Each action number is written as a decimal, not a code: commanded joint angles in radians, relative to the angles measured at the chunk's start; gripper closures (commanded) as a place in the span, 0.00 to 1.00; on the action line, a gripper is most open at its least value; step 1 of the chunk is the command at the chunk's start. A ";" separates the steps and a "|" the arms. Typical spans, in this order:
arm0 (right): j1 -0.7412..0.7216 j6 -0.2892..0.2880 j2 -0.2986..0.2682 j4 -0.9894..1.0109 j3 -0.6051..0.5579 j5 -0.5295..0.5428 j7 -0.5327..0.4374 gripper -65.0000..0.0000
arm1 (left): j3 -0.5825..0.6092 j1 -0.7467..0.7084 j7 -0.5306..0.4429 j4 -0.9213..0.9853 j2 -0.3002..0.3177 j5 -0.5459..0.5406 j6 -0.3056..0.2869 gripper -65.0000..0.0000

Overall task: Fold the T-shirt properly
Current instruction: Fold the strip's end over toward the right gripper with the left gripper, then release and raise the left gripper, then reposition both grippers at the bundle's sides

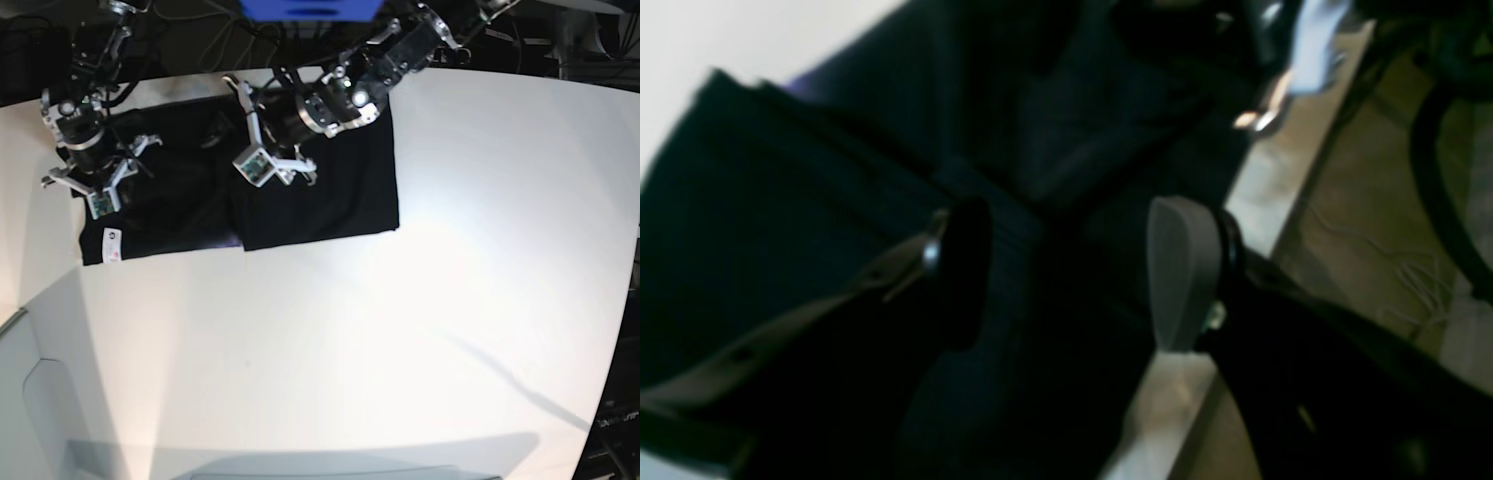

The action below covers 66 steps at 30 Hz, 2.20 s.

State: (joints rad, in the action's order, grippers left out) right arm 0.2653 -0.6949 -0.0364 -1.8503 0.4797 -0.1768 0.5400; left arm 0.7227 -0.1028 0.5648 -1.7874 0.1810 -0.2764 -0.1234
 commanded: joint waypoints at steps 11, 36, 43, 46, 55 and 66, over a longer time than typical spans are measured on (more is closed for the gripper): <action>-0.117 -0.003 0.010 0.039 0.167 0.010 0.056 0.49 | -0.585 -0.225 -0.033 -0.200 0.117 -0.010 -0.008 0.44; -0.192 -0.003 -0.050 0.344 0.167 0.013 0.091 0.49 | -0.926 -0.358 -0.025 -0.110 0.081 -0.010 -0.011 0.44; -0.191 -0.003 -0.049 0.354 0.167 0.013 0.091 0.78 | -0.918 -0.354 -0.025 0.005 0.071 -0.010 -0.011 0.44; -0.191 -0.003 -0.047 0.354 0.167 0.013 0.091 0.97 | -0.920 -0.351 -0.025 0.027 0.039 -0.010 -0.011 0.44; -0.191 -0.003 -0.043 0.272 0.175 0.016 0.091 1.00 | -0.843 -0.305 -0.024 0.036 0.005 -0.010 -0.011 0.44; -0.151 -0.003 -0.006 0.056 0.172 0.096 0.099 1.00 | -0.809 -0.285 -0.024 0.042 0.005 -0.010 -0.011 0.44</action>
State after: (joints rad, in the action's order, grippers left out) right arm 0.1257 -0.6952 -0.0322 -1.7767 0.6479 -0.0864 0.6601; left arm -0.0830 -0.3927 0.5644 -1.7287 0.1822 -0.2810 -0.1318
